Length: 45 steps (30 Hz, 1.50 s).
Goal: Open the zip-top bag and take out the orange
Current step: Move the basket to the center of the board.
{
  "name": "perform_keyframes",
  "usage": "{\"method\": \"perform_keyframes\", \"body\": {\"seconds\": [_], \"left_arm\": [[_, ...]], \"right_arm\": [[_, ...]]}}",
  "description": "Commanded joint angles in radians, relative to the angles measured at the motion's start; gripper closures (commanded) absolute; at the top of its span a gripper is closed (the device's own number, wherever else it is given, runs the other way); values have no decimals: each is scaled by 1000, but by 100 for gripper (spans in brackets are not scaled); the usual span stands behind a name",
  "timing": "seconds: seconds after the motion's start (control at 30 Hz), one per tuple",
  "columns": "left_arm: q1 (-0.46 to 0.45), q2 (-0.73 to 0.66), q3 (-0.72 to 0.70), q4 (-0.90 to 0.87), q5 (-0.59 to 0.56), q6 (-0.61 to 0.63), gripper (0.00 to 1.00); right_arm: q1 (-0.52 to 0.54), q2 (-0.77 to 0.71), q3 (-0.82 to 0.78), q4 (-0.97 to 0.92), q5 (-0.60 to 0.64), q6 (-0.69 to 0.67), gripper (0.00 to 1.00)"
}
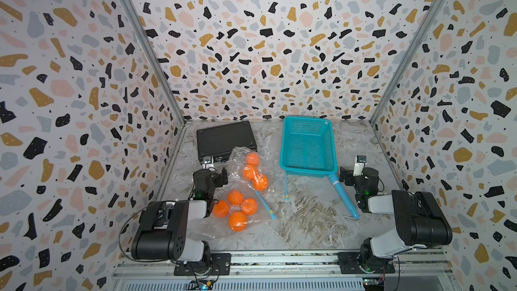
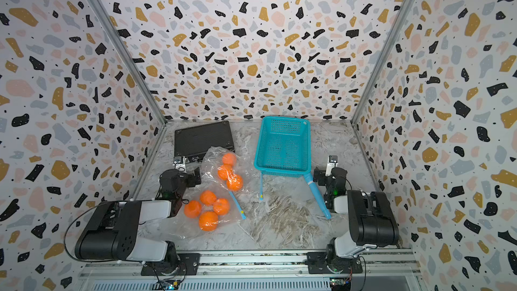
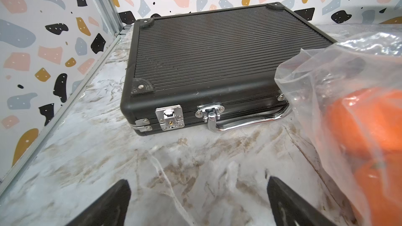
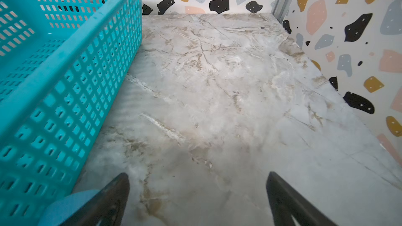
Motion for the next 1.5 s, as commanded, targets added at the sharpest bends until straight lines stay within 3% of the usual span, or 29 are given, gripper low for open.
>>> {"method": "perform_keyframes", "body": {"seconds": [0.0,1.0,1.1,1.23,1.3,1.37,1.4,1.47], "left_arm": [[-1,-16,14,36,0,10,1],[-3,-25,9,53,-19,10,1],[-3,-147,32,-92,-67,-13,1],[-3,-383,115,-365,-59,-20,1],[-4,-508,133,-429,-61,-71,1],[-6,-619,161,-488,-96,-284,1],[-6,-653,185,-535,-78,-365,1],[-6,-676,239,-612,58,-562,1]], "right_arm": [[6,-10,13,6,4,-4,0],[6,-36,-5,30,39,12,0],[6,-197,10,-130,87,24,0],[5,-412,80,-367,46,88,0],[6,-480,133,-482,26,143,0],[6,-513,217,-665,60,298,0],[6,-516,245,-708,37,332,0],[6,-503,285,-723,-123,324,0]]}}
